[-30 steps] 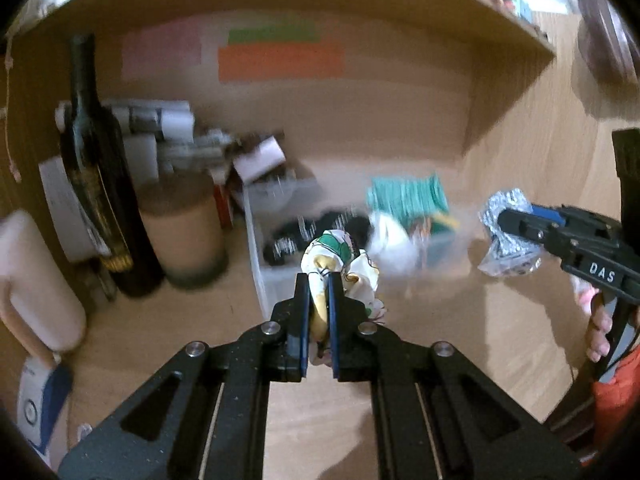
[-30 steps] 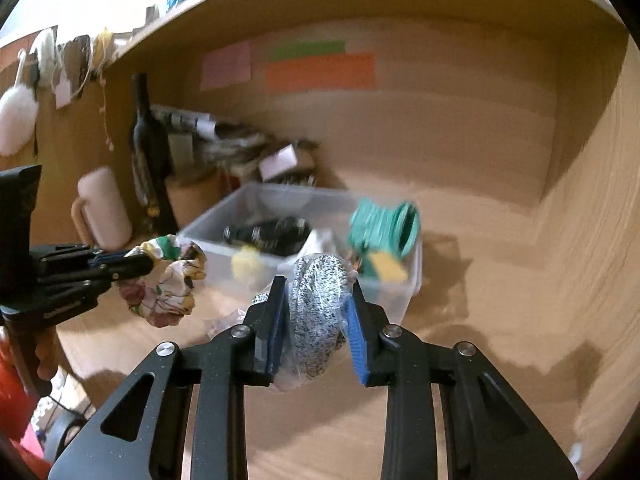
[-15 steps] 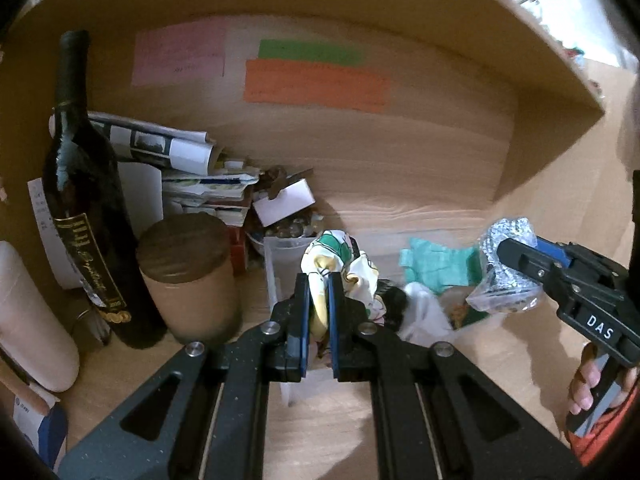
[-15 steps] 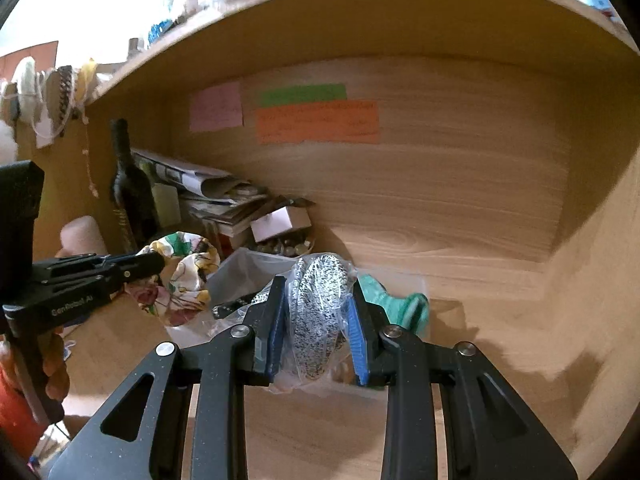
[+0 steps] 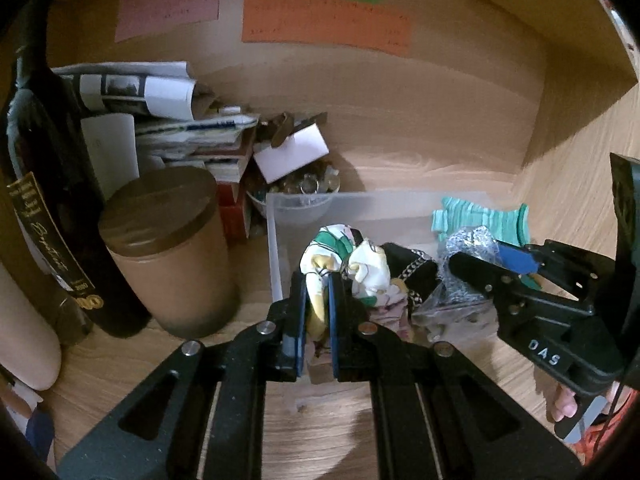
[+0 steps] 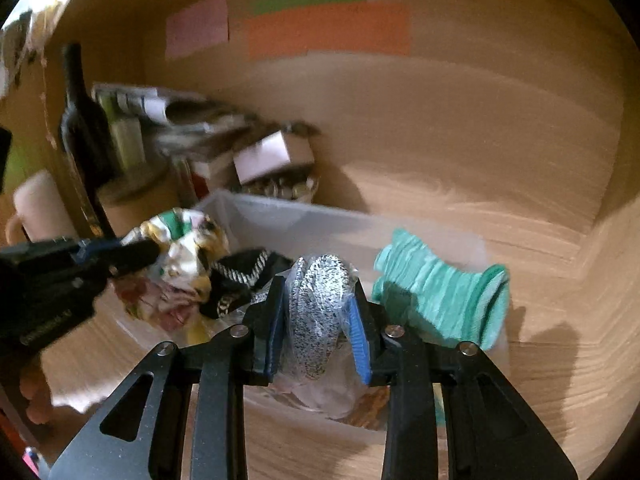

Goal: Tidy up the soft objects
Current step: 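Lower the foil packet and floral cloth into the clear box and release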

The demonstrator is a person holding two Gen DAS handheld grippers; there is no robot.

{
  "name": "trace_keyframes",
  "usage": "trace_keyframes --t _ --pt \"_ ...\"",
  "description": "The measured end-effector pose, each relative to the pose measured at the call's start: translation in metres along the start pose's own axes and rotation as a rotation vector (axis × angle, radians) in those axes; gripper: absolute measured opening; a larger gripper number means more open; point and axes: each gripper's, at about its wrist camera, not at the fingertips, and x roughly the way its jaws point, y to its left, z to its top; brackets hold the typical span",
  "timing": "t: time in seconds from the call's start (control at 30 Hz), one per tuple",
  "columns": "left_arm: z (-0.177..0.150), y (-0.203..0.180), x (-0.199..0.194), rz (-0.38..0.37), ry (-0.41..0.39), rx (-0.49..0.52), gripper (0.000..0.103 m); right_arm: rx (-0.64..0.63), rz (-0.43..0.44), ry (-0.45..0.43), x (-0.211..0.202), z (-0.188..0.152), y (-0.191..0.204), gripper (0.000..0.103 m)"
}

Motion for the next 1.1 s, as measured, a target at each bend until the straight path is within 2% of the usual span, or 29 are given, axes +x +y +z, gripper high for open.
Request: trace_keyframes --t 0.07,0.17,0.23,0.33,0.47,0.5,0.93,1.1 --pt "-0.001 -0.002 0.001 0.011 0.012 0.005 0.01 -0.023 -0.026 0.013 0.003 -0.003 0.004 0.03" --pt "-0.002 -0.004 -0.001 0.012 0.015 0.015 0.011 -0.051 -0.035 0.026 0.002 -0.005 0.009 0.044" --pt "-0.003 -0.003 -0.003 -0.004 0.021 0.007 0.014 -0.063 -0.045 0.022 0.0 -0.006 0.011 0.058" --pt "-0.002 -0.002 -0.009 -0.019 0.02 -0.004 0.02 -0.068 -0.059 0.005 -0.008 -0.005 0.011 0.064" --pt "-0.001 0.0 -0.023 -0.023 -0.001 -0.013 0.039 -0.061 -0.059 -0.024 -0.022 -0.001 0.008 0.076" --pt "0.0 0.0 -0.029 -0.025 -0.012 -0.015 0.041 -0.06 -0.062 -0.039 -0.028 -0.001 0.008 0.079" --pt "-0.003 -0.018 -0.103 -0.022 -0.178 0.052 0.046 -0.039 -0.039 -0.231 -0.112 0.0 0.01 0.081" --pt "-0.013 -0.028 -0.128 -0.031 -0.245 0.069 0.063 -0.011 -0.015 -0.282 -0.141 -0.008 0.009 0.082"
